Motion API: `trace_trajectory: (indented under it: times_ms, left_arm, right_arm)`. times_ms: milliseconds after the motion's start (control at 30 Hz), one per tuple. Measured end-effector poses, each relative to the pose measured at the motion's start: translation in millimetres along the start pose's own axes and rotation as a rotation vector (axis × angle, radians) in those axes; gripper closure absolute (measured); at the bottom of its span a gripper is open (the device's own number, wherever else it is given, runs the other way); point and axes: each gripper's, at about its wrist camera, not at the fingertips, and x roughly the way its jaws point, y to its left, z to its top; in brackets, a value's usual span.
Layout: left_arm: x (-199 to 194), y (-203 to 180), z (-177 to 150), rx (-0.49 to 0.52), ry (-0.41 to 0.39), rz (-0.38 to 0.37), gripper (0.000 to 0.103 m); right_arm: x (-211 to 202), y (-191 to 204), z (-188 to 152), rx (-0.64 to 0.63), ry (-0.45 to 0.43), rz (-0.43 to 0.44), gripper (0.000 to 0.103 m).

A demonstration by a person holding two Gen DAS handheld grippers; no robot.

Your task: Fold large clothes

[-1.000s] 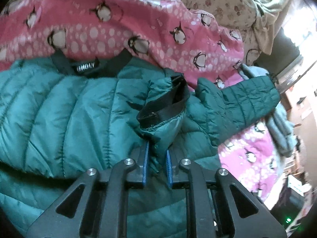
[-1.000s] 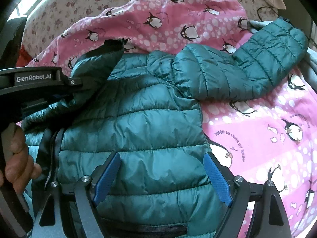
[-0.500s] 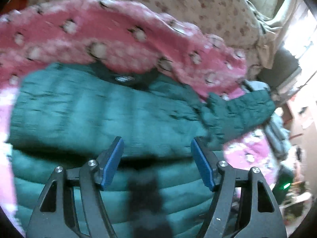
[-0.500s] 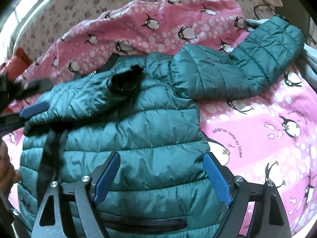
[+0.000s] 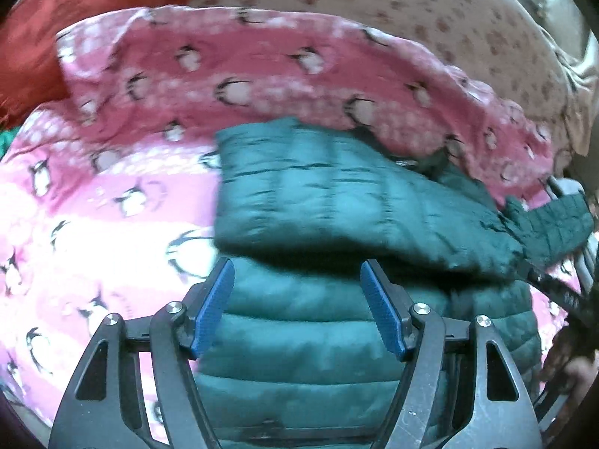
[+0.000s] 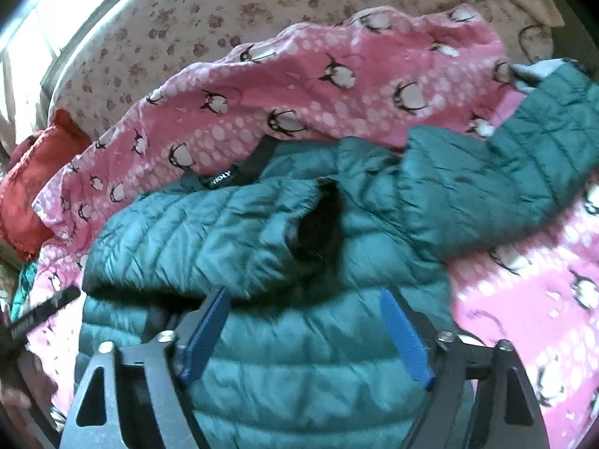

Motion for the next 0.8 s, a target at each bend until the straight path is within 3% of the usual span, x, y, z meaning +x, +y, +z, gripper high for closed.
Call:
trace_trajectory:
  times_ms: [133, 267, 367, 500, 567, 733, 800]
  left_arm:
    - [-0.4, 24.4, -4.6, -0.043, -0.004, 0.046, 0.033]
    - [4.8, 40.0, -9.2, -0.078, 0.015, 0.053, 0.033]
    - [9.6, 48.1, -10.2, -0.110, 0.031, 0.045, 0.033]
    - [12.3, 55.5, -8.4, -0.152, 0.028, 0.041, 0.033]
    - [14.4, 56.6, -8.8, -0.158, 0.029, 0.040, 0.033]
    - [21.9, 53.3, -13.5, -0.146, 0.045, 0.039, 0.033]
    - [23.7, 50.8, -14.8, -0.142, 0.052, 0.041, 0.033]
  right_arm:
    - [28.0, -1.4, 12.2, 0.059, 0.047, -0.007, 0.034]
    - [48.9, 5.0, 13.7, 0.049, 0.073, 0.042, 0.065]
    - [47.1, 6.7, 13.5, 0.035, 0.037, 0.047, 0.083]
    - [21.5, -1.8, 24.4, 0.028, -0.075, 0.027, 0.088]
    - [11.1, -4.2, 32.5, -0.002, -0.127, -0.025, 0.089]
    - [20.9, -4.5, 38.8, -0.084, -0.160, -0.168, 0.090]
    - [39.4, -5.1, 34.3, -0.096, -0.134, -0.208, 0.090]
